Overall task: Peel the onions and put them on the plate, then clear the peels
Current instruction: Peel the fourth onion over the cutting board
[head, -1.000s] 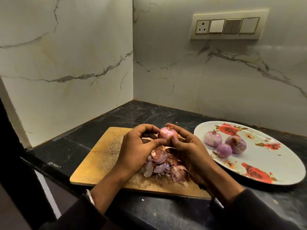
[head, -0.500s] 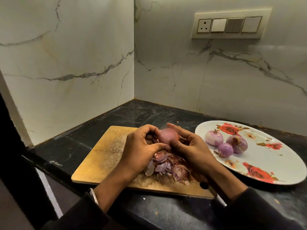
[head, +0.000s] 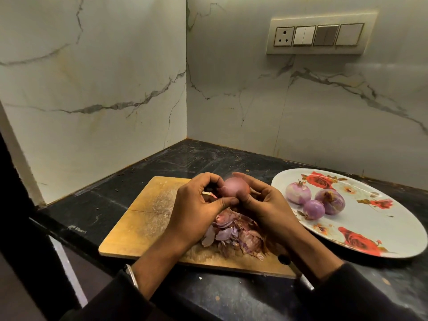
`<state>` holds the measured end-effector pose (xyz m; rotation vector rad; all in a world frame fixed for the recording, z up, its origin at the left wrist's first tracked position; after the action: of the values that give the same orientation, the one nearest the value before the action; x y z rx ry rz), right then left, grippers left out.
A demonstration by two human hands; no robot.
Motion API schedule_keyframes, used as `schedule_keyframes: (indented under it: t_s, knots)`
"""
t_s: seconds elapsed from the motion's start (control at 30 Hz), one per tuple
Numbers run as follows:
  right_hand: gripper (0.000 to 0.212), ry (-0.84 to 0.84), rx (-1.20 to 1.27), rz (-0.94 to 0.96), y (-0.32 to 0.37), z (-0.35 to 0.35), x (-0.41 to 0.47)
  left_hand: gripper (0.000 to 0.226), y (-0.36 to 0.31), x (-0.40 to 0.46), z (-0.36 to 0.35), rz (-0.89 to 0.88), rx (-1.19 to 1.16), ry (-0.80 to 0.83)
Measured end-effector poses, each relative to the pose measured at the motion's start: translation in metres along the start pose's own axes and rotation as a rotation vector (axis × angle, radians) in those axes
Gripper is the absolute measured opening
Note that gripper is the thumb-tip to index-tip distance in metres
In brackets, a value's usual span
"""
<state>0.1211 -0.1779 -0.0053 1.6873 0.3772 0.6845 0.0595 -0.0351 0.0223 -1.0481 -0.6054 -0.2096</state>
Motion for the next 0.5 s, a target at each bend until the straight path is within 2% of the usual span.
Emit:
schedule_keyframes:
  t_s: [0.1, 0.27, 0.37, 0.5]
  knots:
    - [0.055, -0.015, -0.003, -0.008, -0.001, 0.001, 0.001, 0.032, 0.006, 0.001, 0.002, 0.055, -0.087, -0.014]
    - [0.048, 0.022, 0.023, -0.054, -0.002, 0.001, 0.001, 0.029, 0.017, 0.003, 0.001, 0.173, -0.25, 0.019]
    - [0.044, -0.009, -0.014, -0.033, 0.001, 0.004, -0.001, 0.033, 0.017, 0.003, -0.003, 0.183, -0.244, 0.076]
    - [0.041, 0.004, 0.02, -0.048, -0.001, 0.0, -0.003, 0.041, 0.017, 0.002, 0.0, 0.181, -0.201, 0.055]
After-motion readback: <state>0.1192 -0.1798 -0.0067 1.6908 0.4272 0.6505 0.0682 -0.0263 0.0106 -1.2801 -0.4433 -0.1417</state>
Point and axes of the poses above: each hand's wrist, its own x-axis towards the middle knuckle, its own z-axis out of the back of the hand, y = z × x, the point moved 7 cm from there along x, towards the middle knuckle, and after that the axes turned 6 degrees about y, right-handed, at the moved point
